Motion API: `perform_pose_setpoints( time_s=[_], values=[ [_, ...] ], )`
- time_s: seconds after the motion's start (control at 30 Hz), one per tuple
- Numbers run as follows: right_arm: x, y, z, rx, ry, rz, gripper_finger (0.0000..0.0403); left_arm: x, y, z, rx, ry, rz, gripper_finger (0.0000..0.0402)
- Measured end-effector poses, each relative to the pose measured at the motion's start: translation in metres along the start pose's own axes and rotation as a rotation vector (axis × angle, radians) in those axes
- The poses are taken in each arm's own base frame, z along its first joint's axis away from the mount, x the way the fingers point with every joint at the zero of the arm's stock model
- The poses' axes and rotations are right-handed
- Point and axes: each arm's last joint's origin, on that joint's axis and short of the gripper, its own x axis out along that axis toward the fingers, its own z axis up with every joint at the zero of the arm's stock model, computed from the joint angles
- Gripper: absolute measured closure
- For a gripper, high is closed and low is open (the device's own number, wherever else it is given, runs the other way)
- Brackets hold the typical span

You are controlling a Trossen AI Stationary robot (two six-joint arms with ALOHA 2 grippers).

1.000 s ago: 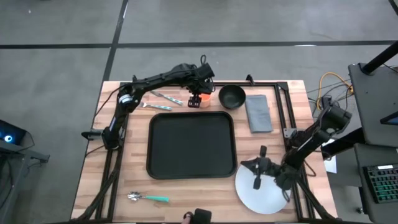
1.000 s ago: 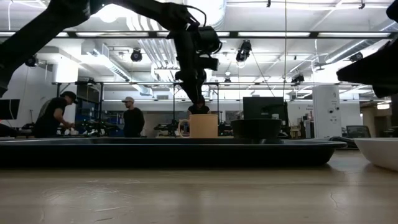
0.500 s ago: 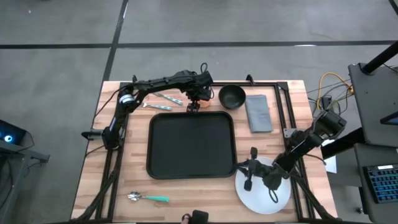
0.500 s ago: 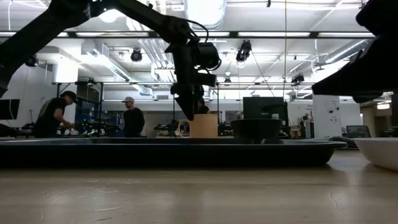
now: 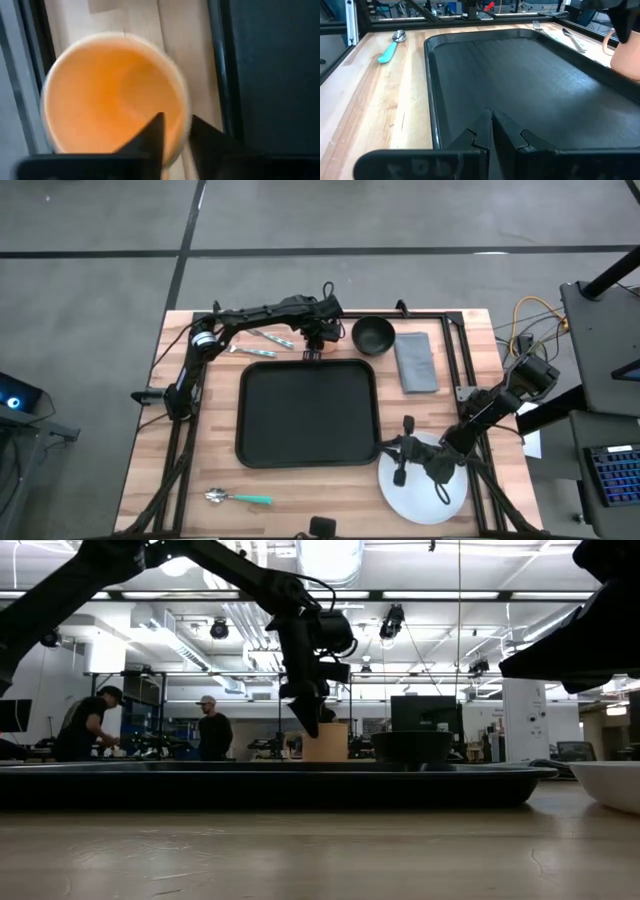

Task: Set up tray
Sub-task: Put the yellow mug on the top left of the black serving tray

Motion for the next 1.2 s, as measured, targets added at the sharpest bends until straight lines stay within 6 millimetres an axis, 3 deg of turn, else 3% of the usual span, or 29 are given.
perform_pose_setpoints(
  time_s=[0.07, 0.27, 0.37, 0.5, 0.63, 0.9, 1.03, 1.2],
  values=[
    [0.000, 0.000, 0.000, 0.004, -0.002, 0.001, 0.0394, -0.005, 0.003, 0.003, -0.030, -0.004, 0.026, 0.0388],
    [0.000, 0.001, 0.001, -0.005, -0.004, 0.003, 0.0394, -0.049, 0.000, 0.008, -0.084, -0.015, 0.054, 0.0400],
    [-0.001, 0.000, 0.002, -0.006, -0.005, 0.004, 0.0394, -0.076, -0.015, 0.003, -0.123, 0.029, 0.015, 0.0400],
    [-0.001, 0.000, 0.002, -0.010, -0.003, 0.003, 0.0394, -0.092, -0.050, -0.006, -0.108, 0.137, -0.061, 0.0400],
    [-0.001, 0.000, 0.004, -0.025, -0.008, 0.003, 0.0394, -0.100, -0.095, -0.017, -0.056, 0.162, -0.113, 0.0401],
    [-0.016, -0.009, 0.035, 0.037, -0.032, 0.066, 0.0394, -0.107, -0.156, -0.082, -0.196, 0.050, -0.097, 0.0401],
    [-0.029, -0.021, 0.051, 0.027, 0.012, 0.121, 0.0394, -0.103, -0.176, -0.113, -0.246, -0.006, -0.090, 0.0401],
    [-0.042, -0.042, 0.055, 0.017, 0.066, 0.091, 0.0394, -0.096, -0.185, -0.128, -0.230, 0.005, -0.074, 0.0401]
  ],
)
